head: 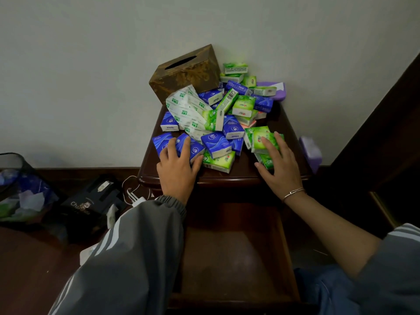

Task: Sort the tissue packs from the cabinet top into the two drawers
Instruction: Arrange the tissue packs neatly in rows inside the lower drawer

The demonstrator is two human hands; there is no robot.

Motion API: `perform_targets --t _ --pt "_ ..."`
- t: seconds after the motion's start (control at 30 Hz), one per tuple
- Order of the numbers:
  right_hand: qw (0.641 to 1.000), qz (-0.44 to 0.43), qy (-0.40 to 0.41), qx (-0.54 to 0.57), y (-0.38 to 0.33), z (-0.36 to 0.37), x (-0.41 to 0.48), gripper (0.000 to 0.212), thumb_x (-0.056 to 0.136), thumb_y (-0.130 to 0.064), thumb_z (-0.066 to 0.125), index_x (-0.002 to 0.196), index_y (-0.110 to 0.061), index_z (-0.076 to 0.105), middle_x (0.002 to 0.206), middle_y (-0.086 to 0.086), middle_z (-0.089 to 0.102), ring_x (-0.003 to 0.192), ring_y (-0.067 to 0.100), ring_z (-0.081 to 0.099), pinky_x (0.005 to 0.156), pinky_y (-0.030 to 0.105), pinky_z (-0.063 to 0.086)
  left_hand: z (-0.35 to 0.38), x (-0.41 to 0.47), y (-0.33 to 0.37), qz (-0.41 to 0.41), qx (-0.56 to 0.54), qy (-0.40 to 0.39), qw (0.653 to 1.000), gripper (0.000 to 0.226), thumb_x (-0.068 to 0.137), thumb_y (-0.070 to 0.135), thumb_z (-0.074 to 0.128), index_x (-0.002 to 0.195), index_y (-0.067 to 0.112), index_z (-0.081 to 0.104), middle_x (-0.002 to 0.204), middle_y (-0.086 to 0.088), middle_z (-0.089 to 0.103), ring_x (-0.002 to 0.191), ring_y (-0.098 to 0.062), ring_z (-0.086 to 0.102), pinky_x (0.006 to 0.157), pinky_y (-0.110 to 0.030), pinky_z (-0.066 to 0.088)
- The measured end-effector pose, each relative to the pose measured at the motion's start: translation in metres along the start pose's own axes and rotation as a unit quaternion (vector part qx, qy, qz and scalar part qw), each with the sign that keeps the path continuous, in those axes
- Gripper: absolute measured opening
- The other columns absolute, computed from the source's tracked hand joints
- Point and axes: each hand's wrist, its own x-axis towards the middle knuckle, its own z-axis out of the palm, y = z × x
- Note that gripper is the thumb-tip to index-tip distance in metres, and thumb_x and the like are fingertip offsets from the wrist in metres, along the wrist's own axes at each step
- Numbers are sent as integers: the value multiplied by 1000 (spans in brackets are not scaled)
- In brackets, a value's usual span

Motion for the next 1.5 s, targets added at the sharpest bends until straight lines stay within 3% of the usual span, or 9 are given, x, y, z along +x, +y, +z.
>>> perform_targets --t 0.3,0.53,0.7,0.83,0.9,1.1,1.23,1.4,1.5 --pt "994 11 59 94 1 1 -7 53 83 -22 67 133 -16 50 150 11 32 137 27 34 102 38 42 -7 -9 -6 28 -75 86 993 62 89 52 52 138 15 48 142 -19 43 125 -37 45 91 -48 48" --pt "969 74 124 199 1 -11 -9 51 83 -16 68 130 -11 52 144 11 41 132 18 39 103 3 25 -32 -20 -8 7 -246 88 965 61 87 51 55 139 19 46 143 -12 36 132 -24 36 98 -40 48" --pt "948 87 161 259 -12 -32 -33 47 85 -16 65 130 -15 52 141 8 45 132 16 42 107 17 34 -54 -52 -9 45 -299 44 952 60 85 50 54 136 19 50 140 -7 37 130 -11 32 105 -21 35" --pt "928 111 124 334 -24 -54 -74 46 85 -21 62 129 -28 50 140 2 48 130 11 44 105 23 39 -52 -103 -23 63 -334 -24 940 52 86 43 60 133 23 53 130 5 38 121 0 37 97 2 27" --pt "923 128 62 359 -28 -55 -101 47 83 -23 62 127 -33 50 138 0 50 127 12 47 102 24 42 -39 -137 -36 62 -320 -100 940 52 86 49 58 132 25 53 129 6 39 118 -1 39 95 -1 30" --pt "906 180 -157 349 -32 -16 -166 44 81 -4 68 121 -19 57 124 0 56 115 14 54 97 18 43 19 -198 -58 -14 -199 -364 910 54 88 54 54 136 28 48 132 0 39 121 -23 44 103 -32 40" --pt "902 222 -204 308 -26 9 -185 44 81 -6 68 123 -15 57 125 3 54 109 10 51 79 -4 37 50 -190 -45 -44 -139 -399 905 60 88 59 49 139 28 42 138 -9 33 126 -33 37 104 -42 38" --pt "892 264 -210 301 -10 21 -190 46 82 -9 68 125 -19 55 127 1 54 110 10 52 76 -3 40 83 -192 -29 -21 -53 -438 897 69 88 61 48 146 27 30 144 -12 25 130 -34 29 105 -45 38" --pt "884 279 -215 306 -1 26 -190 45 83 -13 68 125 -23 55 127 0 55 113 11 54 83 8 46 96 -201 -33 -23 -38 -479 876 73 87 50 59 148 26 27 147 -11 21 132 -33 28 106 -46 38"
